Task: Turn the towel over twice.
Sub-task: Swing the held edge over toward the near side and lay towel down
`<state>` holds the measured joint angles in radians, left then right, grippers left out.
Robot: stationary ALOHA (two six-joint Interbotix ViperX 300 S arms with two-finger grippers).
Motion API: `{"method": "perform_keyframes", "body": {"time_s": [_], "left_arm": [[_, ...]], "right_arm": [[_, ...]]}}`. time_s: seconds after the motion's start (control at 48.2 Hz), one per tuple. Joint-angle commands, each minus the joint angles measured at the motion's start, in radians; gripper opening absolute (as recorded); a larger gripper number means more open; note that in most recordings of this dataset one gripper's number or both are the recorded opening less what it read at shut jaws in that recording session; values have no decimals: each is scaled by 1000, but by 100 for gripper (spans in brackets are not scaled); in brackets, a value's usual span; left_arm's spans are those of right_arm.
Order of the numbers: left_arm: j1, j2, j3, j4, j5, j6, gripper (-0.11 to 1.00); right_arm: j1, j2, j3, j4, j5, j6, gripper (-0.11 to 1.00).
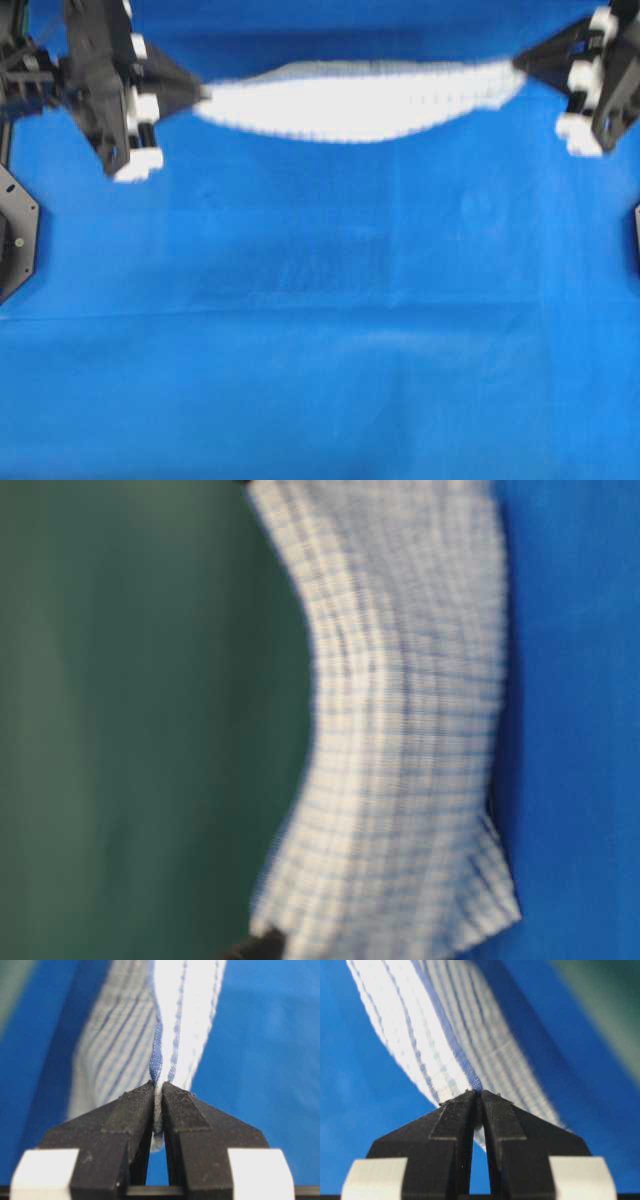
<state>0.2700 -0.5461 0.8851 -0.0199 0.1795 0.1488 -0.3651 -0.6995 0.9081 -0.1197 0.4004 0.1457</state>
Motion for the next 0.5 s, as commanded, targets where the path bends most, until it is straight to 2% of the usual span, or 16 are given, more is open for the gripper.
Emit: {"method": "perform_keyframes", "body": {"time_s": [0.0, 0.207, 0.477], "left_arm": [[-51, 9, 14, -3, 5, -17, 3], [-158, 61, 74, -3, 2, -109, 3], [-279, 193, 98, -3, -34, -239, 3]], "right_arm": [[46, 0, 21, 3, -20, 40, 9], [146, 28, 97, 3, -74, 138, 9], [299, 114, 135, 3, -114, 227, 9]]}}
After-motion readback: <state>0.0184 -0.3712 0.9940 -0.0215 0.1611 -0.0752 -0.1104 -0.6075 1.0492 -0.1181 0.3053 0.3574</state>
